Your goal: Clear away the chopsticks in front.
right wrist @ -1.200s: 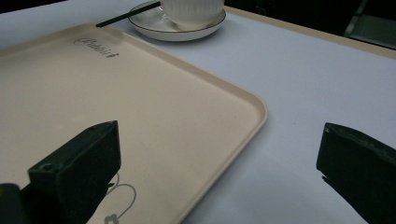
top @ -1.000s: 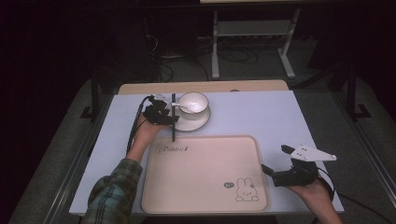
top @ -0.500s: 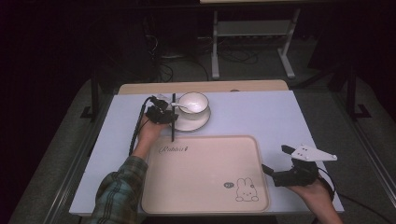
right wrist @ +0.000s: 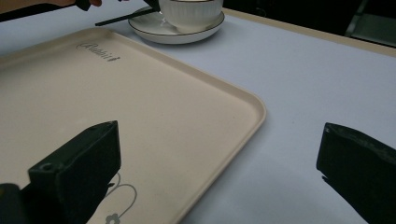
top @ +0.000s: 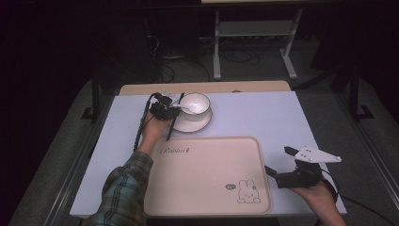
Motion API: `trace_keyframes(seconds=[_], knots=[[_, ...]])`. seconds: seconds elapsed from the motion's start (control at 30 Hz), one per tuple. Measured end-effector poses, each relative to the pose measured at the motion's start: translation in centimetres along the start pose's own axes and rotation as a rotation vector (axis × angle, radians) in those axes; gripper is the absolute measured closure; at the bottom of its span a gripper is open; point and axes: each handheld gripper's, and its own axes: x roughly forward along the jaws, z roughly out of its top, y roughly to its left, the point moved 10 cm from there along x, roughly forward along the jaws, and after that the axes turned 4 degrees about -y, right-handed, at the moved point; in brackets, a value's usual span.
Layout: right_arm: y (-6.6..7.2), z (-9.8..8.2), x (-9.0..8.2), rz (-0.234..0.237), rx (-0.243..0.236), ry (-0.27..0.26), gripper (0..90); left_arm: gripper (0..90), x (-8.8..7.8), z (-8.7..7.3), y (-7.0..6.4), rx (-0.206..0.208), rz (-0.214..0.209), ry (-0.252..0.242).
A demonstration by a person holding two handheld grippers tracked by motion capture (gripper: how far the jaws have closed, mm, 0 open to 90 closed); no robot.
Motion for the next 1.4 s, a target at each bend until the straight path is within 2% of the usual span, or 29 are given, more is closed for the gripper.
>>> trace_keyframes(seconds=[0.3,0.5,0.63,0.73,0.87,0.97,1.13,1.4], knots=[[0.0,0.0,-0.1,0.001,0.005,0.0,0.0,79.2,0.4,0.2,0.4,0.009,0.014,0.003],[-0.1,-0.1,-0.1,0.001,0.008,-0.001,0.0,79.4,0.3,0.1,0.6,0.0,0.013,0.003],[0.0,-0.1,-0.2,0.001,0.007,0.0,0.0,73.9,-0.7,0.3,0.8,-0.013,0.01,-0.017],[0.0,-0.1,-0.2,0.001,0.007,-0.001,0.0,70.4,-2.0,0.2,0.9,-0.017,0.007,-0.038],[0.0,-0.1,-0.4,0.005,0.016,-0.006,0.0,69.2,-4.2,-0.7,1.0,-0.031,-0.008,-0.067],[0.1,-0.2,-0.4,0.006,0.017,-0.004,0.0,71.1,-5.1,-1.7,1.1,-0.056,-0.027,-0.082],[0.3,-0.3,-0.3,0.01,0.015,0.002,0.0,75.7,-5.3,-2.7,1.3,-0.072,-0.044,-0.08],[0.1,-0.4,-0.3,0.005,0.019,0.003,0.0,80.6,-4.8,-3.1,1.1,-0.078,-0.068,-0.069]])
